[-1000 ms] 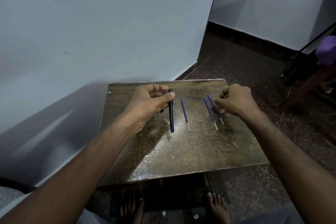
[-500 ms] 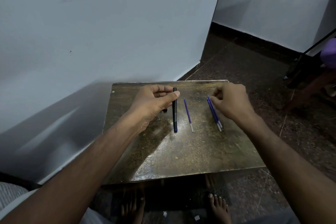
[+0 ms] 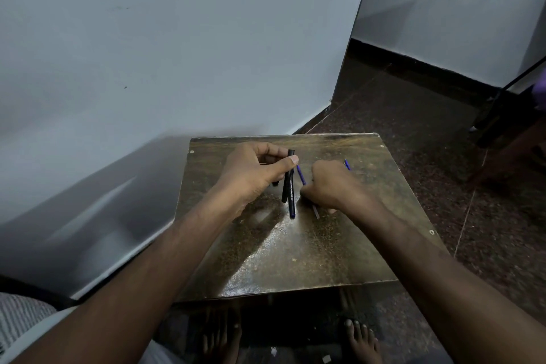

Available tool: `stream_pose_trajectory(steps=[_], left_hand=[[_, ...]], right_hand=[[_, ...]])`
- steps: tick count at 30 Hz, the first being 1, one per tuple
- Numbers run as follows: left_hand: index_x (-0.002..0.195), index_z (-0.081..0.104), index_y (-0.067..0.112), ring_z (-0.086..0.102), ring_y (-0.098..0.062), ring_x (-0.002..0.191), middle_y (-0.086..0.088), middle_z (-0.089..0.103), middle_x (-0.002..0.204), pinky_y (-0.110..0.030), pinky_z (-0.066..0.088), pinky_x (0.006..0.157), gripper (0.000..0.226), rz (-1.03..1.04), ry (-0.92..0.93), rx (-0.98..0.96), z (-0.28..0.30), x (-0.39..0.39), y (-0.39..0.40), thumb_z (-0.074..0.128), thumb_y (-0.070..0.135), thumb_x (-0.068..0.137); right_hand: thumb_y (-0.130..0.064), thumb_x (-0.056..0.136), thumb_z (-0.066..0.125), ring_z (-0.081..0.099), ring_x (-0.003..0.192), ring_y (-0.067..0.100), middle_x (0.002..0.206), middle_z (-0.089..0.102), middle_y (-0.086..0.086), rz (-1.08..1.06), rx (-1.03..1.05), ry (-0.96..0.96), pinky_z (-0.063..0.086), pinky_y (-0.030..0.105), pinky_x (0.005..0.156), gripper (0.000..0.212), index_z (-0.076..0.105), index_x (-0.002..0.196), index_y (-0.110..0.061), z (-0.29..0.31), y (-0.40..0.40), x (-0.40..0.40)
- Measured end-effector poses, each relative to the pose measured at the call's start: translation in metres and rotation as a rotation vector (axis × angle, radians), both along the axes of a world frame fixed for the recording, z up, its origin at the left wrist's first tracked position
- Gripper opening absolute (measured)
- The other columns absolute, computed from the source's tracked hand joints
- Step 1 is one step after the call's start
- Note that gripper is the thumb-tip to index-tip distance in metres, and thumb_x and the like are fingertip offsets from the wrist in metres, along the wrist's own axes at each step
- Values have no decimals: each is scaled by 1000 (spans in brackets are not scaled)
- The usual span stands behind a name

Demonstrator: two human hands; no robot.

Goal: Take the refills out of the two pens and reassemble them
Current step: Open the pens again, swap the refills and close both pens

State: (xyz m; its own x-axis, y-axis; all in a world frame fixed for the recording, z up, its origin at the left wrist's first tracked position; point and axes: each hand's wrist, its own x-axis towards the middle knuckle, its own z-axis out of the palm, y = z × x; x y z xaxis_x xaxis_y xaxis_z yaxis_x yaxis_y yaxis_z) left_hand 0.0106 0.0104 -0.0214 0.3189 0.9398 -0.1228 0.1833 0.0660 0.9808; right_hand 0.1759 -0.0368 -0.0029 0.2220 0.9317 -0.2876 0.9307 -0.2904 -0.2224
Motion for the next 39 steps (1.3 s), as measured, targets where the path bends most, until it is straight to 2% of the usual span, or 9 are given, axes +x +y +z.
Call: stream_pose_trajectory(steps=[2,5,8,11,16,19,24,31,39], left_hand=[[97,86,25,84,-25,95,-1,86,90,-42,69,92,15,-5,26,28,0,-1,-1,93,33,87],[100,85,27,84,-22,97,2,86,91,-37,70,88,15,-34,50,54,2,-3,-3,91,34,89],[100,84,31,83,-10,93,8,86,90,-34,68,89,14,-81,120,118,5,-5,-4,90,38,89],[100,84,32,81,0,86,12,85,88,-30,68,87,13,-128,141,154,7,-4,-7,90,37,89],[95,83,33,79,5,80,14,85,86,-15,64,73,10,-175,140,177,7,-2,-10,90,36,89],[98,85,31,79,6,79,14,85,87,-13,63,72,14,-170,163,187,7,-3,-9,92,37,88],[98,86,30,79,5,80,15,85,85,-14,63,74,15,-175,178,195,7,-2,-10,92,37,87],[92,84,34,78,5,79,18,84,84,-22,66,80,10,-144,178,193,10,-4,-9,92,36,87],[98,85,31,81,0,84,14,85,87,-32,70,80,10,-34,120,212,13,-17,2,90,34,90]], right_hand=[[-26,98,69,54,65,21,66,54,5,6,-2,-34,37,32,51,40,49,66,-12,-2,1,-2],[-26,101,64,52,63,23,65,54,5,-22,70,40,35,32,53,44,45,62,-15,2,0,6],[-18,103,56,59,55,20,76,72,13,-110,282,466,47,35,56,35,51,69,-17,12,-4,20],[-10,106,49,64,53,20,80,69,15,-204,472,888,56,39,56,18,51,88,-11,17,-10,28],[-7,112,49,76,65,23,78,71,12,-227,652,1135,70,42,72,11,53,102,-7,21,-13,29],[-10,113,51,78,73,27,82,73,14,-180,661,1147,69,38,72,11,56,114,0,22,-14,26],[-10,112,53,74,68,19,85,77,10,-145,651,1107,66,36,69,14,52,97,-10,15,-9,25],[-12,112,55,72,74,18,87,81,8,-65,619,1080,61,28,67,19,56,93,-13,8,-4,29],[-33,104,71,75,88,16,93,79,-1,59,508,762,62,42,80,15,73,99,-19,2,-3,18]])
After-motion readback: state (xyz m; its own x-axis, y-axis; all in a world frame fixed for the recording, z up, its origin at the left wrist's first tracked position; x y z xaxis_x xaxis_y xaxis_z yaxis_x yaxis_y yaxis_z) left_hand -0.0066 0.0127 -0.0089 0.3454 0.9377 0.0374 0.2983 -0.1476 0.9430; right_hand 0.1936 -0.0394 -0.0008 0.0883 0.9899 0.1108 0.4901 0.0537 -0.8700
